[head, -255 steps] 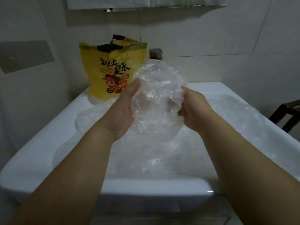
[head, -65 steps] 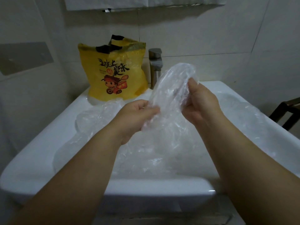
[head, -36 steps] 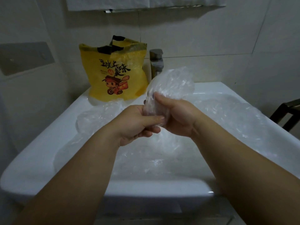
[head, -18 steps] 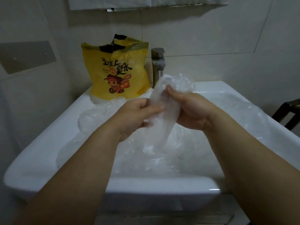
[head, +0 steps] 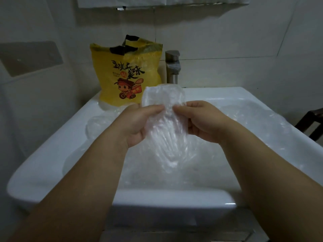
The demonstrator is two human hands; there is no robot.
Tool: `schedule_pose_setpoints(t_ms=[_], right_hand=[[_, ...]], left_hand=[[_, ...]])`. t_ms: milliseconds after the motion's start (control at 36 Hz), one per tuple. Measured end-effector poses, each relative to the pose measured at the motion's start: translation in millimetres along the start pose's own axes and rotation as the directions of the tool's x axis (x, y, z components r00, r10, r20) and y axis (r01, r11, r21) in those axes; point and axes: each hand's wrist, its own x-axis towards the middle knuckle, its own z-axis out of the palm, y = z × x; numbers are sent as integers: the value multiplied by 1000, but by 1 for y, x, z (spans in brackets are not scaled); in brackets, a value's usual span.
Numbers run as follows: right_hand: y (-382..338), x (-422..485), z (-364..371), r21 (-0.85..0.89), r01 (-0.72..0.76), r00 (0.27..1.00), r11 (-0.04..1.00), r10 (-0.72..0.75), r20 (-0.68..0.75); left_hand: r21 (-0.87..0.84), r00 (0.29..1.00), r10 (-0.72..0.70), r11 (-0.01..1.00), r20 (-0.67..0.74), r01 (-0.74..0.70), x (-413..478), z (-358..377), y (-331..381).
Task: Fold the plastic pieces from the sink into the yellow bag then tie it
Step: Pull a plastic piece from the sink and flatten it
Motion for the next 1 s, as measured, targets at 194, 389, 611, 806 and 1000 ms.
schedule_pose_setpoints(t_ms=[194,389,611,806,1000], right_hand=[[-5,-3,0,-32,-17,1000,999,17,16],[-3,-4,4,-285,-36,999,958,42,15],[-2,-3,6,-208,208,957,956,-243,-158],[2,0,8,-314,130,977,940,-176,-121],[3,-3,13,-336,67,998,939,-58,37]], left_hand=[[-71,998,-45,997,-39,42,3,-8,3],[-86,998,-58,994,23,60,2,-9,4],[-32,999,-10,999,45,12,7,-6,-2],[-74,1000,7,997,-13,-8,11,-6,-4],[-87,1000,15,996,19,-13,9,-5,-4]])
